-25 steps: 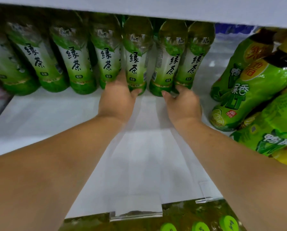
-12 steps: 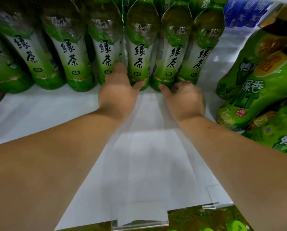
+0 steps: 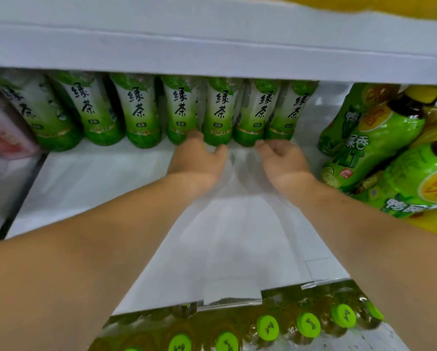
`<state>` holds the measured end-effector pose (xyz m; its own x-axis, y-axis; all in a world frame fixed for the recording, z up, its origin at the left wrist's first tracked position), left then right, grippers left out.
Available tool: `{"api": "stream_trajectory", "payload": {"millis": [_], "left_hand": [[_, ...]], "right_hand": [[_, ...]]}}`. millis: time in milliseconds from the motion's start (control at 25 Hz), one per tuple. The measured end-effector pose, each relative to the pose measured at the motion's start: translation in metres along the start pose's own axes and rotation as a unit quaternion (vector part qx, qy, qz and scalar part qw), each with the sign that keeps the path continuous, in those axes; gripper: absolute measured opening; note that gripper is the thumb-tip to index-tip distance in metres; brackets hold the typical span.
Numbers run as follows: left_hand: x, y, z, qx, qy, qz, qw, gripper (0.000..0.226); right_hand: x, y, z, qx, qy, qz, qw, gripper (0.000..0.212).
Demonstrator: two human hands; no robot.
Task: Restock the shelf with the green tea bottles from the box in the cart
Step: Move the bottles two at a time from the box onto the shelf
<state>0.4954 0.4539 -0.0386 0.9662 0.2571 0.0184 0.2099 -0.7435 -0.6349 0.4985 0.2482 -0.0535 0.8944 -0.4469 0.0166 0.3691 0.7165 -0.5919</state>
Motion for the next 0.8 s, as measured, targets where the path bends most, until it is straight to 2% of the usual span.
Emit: {"api": "stream_trajectory", "payload": {"millis": [200,320,440,560,800], "left_hand": [[-0.046,-0.026,0.010,-0.045,-0.034,0.070,0.996,0.067],[-0.083,-0.043,0.017,-0.069,-0.049,0.123,0.989,0.061],[-0.133,-0.060,0.021,-0.072,-0.053,0.204,0.975,0.052],[-0.178,-0.081,0.028,-0.066,-0.052,0.230,0.970,0.052],[-0.263,-0.119,0.036,-0.038,-0.085,0.327,0.940,0.057]], "right_hand": [[-0.062,-0.002,-0.011,0.104,0.093,0.088,0.986,0.047],[-0.110,-0.012,-0.011,0.116,0.112,0.123,0.979,0.056],[-0.166,-0.031,-0.013,0.131,0.171,0.126,0.968,0.071],[-0.223,-0.047,-0.022,0.138,0.193,0.121,0.964,0.057],[-0.338,-0.112,-0.017,0.086,0.251,0.121,0.957,0.059]]}}
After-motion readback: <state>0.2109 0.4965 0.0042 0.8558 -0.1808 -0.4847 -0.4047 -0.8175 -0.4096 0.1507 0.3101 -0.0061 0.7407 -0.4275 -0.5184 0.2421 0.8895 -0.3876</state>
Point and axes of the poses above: each hand's wrist, its own x-axis towards the middle knuckle, its own y-axis out of the palm, z = x × y, the point moved 8 cm from there along x, towards the middle knuckle, and after that the axes turned 9 degrees about -z, right-handed, at the moved point
